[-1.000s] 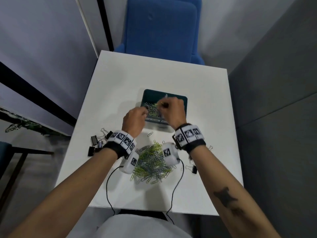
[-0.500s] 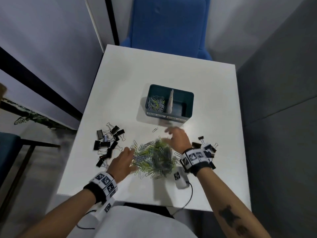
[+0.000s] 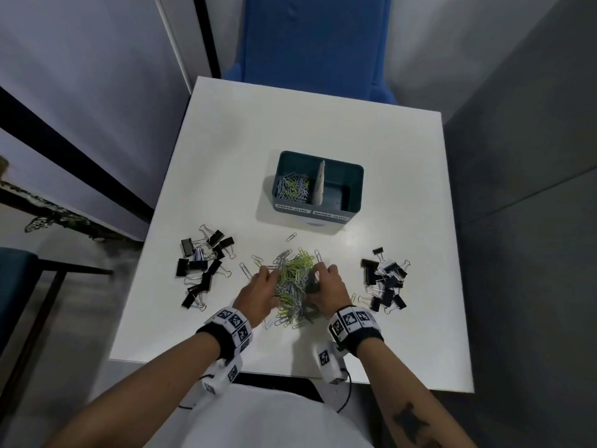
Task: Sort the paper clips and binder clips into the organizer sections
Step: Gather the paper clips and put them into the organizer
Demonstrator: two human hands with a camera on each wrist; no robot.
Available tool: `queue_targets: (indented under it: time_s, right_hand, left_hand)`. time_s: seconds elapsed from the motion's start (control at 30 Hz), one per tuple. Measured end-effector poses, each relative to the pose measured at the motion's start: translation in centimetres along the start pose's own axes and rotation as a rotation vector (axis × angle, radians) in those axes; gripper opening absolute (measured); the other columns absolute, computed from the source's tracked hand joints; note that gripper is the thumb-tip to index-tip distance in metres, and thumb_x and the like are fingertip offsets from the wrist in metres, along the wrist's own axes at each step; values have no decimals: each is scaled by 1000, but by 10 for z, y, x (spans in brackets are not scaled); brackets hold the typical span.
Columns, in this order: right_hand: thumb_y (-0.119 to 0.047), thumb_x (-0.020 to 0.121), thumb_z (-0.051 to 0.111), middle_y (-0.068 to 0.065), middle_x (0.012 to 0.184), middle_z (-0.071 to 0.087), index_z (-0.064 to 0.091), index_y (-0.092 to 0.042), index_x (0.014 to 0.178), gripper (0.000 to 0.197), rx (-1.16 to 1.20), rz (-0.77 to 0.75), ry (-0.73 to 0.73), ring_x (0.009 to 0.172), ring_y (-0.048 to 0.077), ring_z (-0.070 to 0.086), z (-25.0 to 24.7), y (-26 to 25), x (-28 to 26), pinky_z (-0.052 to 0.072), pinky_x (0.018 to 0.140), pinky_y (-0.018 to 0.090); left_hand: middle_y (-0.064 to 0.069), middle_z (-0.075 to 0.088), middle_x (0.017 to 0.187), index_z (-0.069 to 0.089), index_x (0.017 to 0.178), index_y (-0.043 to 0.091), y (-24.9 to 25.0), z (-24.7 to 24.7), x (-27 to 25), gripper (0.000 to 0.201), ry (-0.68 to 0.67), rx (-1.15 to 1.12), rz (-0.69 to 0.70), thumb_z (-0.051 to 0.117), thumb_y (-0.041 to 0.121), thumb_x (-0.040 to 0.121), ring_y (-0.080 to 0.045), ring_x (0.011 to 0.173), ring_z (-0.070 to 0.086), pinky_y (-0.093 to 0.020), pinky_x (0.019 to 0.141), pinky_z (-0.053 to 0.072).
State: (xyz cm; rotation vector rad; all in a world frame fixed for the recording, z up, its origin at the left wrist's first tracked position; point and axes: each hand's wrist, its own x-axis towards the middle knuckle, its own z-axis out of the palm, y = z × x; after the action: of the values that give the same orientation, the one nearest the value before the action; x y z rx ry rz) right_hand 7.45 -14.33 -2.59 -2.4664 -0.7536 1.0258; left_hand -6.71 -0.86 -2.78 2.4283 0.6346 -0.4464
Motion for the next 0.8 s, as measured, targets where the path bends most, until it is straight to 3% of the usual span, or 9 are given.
queue_targets:
  time_s: [0.07, 0.17, 0.3, 0.4, 0.47, 0.6, 0.7, 0.8]
  right_hand:
    - [-21, 67, 84, 6, 113, 46, 48, -23, 115, 60, 19, -34, 15, 98, 30, 60, -1, -4, 1, 54, 83, 36]
    - [-35, 70, 82, 7, 120, 45, 46, -21, 126, 68, -58, -36, 65, 97, 28, 59, -12, 1, -2, 55, 84, 41]
    - [-50, 65, 83, 11, 115, 44, 41, -14, 126, 83, -131, 34, 77, 88, 30, 60, -17, 22, -12, 57, 73, 40]
    - [-46, 62, 86, 9, 113, 40, 36, -14, 123, 84, -83, 98, -9, 90, 31, 58, -10, 21, -18, 51, 70, 34]
    - [-38, 61, 89, 10, 117, 41, 37, -15, 121, 83, -61, 67, -2, 92, 30, 58, -4, 12, -16, 53, 74, 34]
    - [-25, 66, 86, 11, 119, 41, 40, -14, 123, 74, -93, -5, 11, 94, 36, 61, 3, -12, -7, 55, 78, 42]
    - [-20, 72, 80, 12, 116, 45, 47, -12, 116, 56, -87, 7, 36, 91, 37, 61, 2, -19, 0, 54, 77, 41]
    - [-16, 76, 75, 10, 107, 53, 59, -12, 99, 29, -58, 28, 66, 91, 32, 59, -2, -17, 6, 50, 78, 35]
  left_hand:
    - [-6, 39, 126, 32, 139, 17, 6, -5, 1, 67, 9, -22, 20, 70, 21, 84, -22, 96, 55, -33, 74, 53]
    - [-6, 41, 129, 36, 137, 16, 2, -13, -2, 64, 86, -3, -6, 67, 37, 85, -21, 104, 51, -35, 73, 51]
    - [-8, 45, 124, 44, 132, 12, -13, -14, -5, 58, 217, 3, -176, 57, 48, 89, -26, 115, 47, -41, 74, 50]
    - [-11, 39, 129, 36, 137, 9, -10, -7, 0, 71, 125, 26, -241, 54, 56, 88, -29, 120, 40, -44, 80, 49]
    - [-12, 35, 132, 31, 140, 9, -4, -3, 5, 81, 76, 8, -211, 59, 60, 83, -29, 121, 36, -44, 84, 48]
    - [-11, 39, 129, 32, 137, 14, 14, -1, 16, 76, 12, 89, -84, 70, 45, 80, -27, 116, 41, -40, 83, 51]
    - [-12, 47, 122, 40, 129, 11, 18, -3, 22, 56, 27, 26, -48, 70, 25, 84, -29, 108, 50, -40, 80, 50]
    - [-12, 59, 103, 51, 112, 11, 15, -9, 26, 29, 70, -36, -21, 64, 7, 86, -31, 90, 61, -40, 72, 51]
